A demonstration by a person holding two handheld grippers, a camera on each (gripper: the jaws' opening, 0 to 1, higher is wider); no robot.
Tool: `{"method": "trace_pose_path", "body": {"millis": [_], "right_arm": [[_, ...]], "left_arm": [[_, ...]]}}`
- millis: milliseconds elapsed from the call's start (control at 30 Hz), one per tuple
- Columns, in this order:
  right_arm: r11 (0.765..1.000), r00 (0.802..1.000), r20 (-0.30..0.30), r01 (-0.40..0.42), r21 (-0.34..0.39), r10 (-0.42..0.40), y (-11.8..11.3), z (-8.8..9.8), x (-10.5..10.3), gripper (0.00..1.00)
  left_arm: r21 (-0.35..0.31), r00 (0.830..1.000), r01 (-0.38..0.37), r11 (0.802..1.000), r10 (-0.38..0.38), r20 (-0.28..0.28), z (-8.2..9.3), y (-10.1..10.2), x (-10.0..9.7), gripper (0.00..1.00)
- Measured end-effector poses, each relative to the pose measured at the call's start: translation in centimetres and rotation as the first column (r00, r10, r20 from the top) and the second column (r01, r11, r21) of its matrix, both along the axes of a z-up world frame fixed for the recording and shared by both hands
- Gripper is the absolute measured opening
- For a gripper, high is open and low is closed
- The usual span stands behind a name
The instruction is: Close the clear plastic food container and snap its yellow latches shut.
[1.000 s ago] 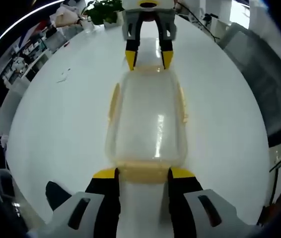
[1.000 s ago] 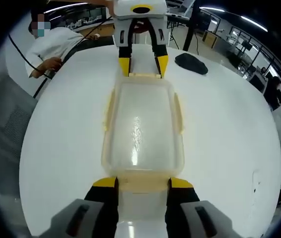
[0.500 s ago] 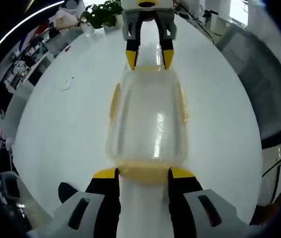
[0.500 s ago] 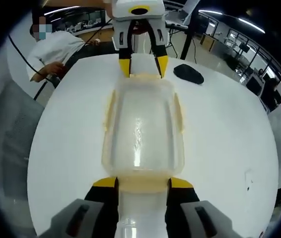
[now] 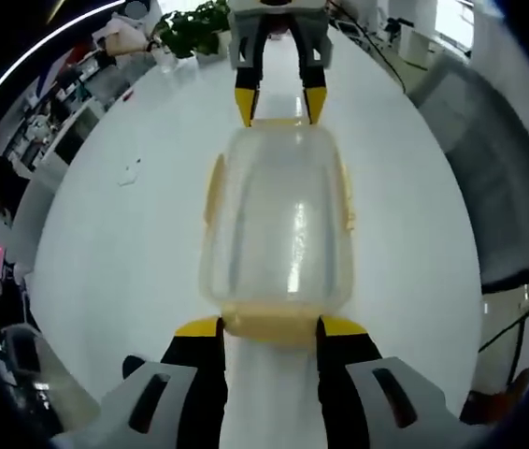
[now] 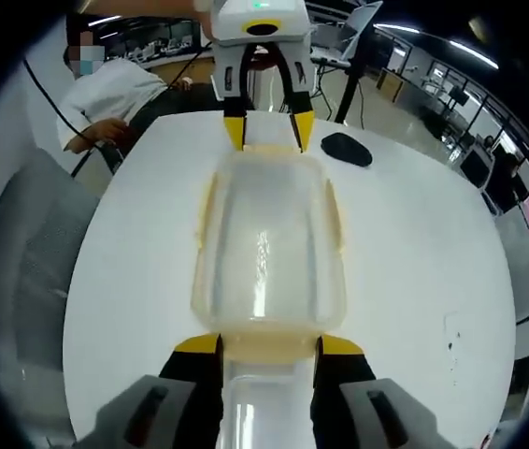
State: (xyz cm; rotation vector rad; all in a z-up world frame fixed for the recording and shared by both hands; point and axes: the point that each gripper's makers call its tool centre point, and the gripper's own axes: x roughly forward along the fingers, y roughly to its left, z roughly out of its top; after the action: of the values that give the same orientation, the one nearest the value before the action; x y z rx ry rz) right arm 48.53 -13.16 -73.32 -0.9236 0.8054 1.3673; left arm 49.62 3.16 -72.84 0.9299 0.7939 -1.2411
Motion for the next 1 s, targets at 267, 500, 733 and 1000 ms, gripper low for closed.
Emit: {"method": "trace_pose_path", "body": {"millis": [267,500,733,1000], "right_arm": [[1.0,1.0,0.001,-0.005,0.002,0.005,-2.3,1.2,0.1,0.34],[1.0,1.0,0.006,-0.004,-0.009,0.004,-5.2,2.0,0.3,0.34],[1.0,1.0,-0.004,-0.001,-0.019,0.001,-7.8,2.3,0.2,0.34],[1.0,1.0,-0.003,-0.001,-0.029,0.001,-10.1,2.4,0.2,0.34]], "left_arm": [[-0.015,1.0,-0.011,1.0,0.011,-0.015,1.2,-2.3,0.0,0.35],[-0.025,1.0,-0.008,1.0,0.008,-0.015,1.8,-5.2,0.1,0.35],[-0.032,1.0,-0.003,0.999,0.002,-0.018,2.1,-7.6,0.0,0.35],[-0.032,1.0,0.0,0.999,0.0,-0.018,2.2,-10.1,0.0,0.35]]}}
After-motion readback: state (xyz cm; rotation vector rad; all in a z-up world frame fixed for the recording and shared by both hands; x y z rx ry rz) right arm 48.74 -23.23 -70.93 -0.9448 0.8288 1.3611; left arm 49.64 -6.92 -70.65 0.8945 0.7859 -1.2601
